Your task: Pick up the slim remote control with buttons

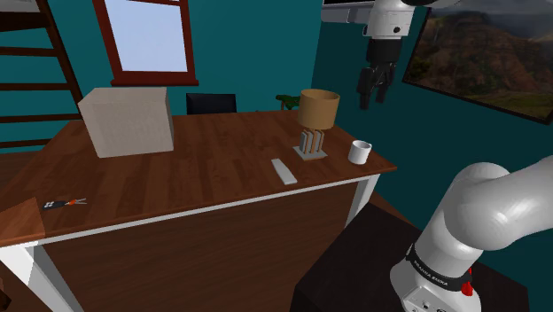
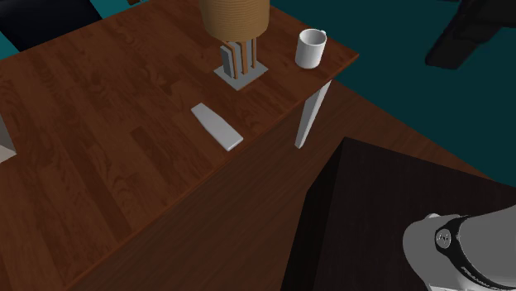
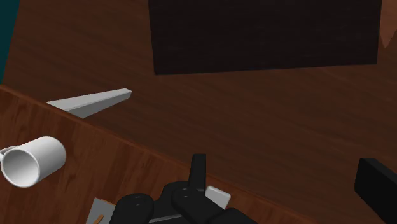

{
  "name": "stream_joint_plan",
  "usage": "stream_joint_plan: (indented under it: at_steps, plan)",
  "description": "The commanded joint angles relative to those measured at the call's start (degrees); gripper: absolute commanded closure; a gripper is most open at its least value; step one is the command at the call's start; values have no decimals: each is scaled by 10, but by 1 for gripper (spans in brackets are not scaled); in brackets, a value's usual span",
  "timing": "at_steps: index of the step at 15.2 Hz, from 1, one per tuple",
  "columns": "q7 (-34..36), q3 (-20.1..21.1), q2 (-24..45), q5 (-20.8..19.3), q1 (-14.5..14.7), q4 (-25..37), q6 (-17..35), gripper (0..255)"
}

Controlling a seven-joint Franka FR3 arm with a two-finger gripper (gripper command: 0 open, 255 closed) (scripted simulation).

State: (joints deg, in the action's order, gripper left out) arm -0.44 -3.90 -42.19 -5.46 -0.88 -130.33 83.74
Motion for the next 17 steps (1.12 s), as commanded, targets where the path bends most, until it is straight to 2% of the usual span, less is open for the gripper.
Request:
stream_joint_plan:
  at_steps: [1,9,17]
  plan:
    - [0,0,0,0,0,0,0,0]
    - [35,-10,104,5,-7,-48,159,0]
    - [63,-21,248,14,-13,-44,306,0]
